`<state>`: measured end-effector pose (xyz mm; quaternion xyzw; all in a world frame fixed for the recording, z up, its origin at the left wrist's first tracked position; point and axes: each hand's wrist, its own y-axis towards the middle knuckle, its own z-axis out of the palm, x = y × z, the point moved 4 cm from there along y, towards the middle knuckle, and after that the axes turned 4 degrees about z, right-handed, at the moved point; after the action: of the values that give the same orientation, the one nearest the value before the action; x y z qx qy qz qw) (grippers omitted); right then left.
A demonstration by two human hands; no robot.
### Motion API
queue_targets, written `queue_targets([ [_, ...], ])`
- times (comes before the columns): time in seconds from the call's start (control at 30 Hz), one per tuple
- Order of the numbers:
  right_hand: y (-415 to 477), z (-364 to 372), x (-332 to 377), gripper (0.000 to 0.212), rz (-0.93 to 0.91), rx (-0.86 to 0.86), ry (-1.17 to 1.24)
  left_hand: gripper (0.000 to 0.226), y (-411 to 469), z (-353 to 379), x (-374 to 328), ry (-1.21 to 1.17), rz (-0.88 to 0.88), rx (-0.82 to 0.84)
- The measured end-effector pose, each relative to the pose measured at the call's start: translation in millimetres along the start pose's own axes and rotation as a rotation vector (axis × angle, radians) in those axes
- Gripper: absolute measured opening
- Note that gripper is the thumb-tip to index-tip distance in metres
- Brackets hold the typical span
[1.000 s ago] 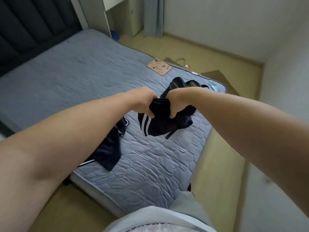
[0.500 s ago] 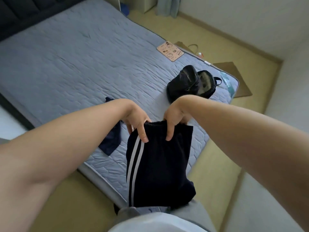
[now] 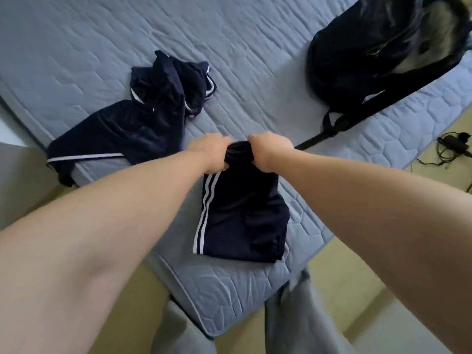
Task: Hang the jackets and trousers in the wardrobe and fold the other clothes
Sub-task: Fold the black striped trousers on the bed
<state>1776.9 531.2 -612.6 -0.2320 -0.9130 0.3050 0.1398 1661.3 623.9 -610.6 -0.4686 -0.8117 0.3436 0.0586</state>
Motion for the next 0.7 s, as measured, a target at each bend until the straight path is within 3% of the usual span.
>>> queue_targets([
  [0.13,33,28,-7,0.029,-0.014,-0.179,0.018,0.039,31,17,13,0.159,0.026,-0.139],
  [0.27,49,27,-10,0.028,-0.009,-0.264,0.044,0.035,48,11,19,0.171,0.03,-0.174],
  [0.43,50,16,-15,0.018,0.069,-0.105,0.161,0.025,52,0,14,0.058,0.021,-0.094],
  [0.6,5,-10,-3,0.03,-0.023,0.143,-0.019,0.023,9,-4,-7,-0.046,0.076,0.131],
  [0.7,-15,-69,1,0.026,-0.029,0.106,-0.035,0.009,-12,-61,-16,-0.03,0.081,0.014],
])
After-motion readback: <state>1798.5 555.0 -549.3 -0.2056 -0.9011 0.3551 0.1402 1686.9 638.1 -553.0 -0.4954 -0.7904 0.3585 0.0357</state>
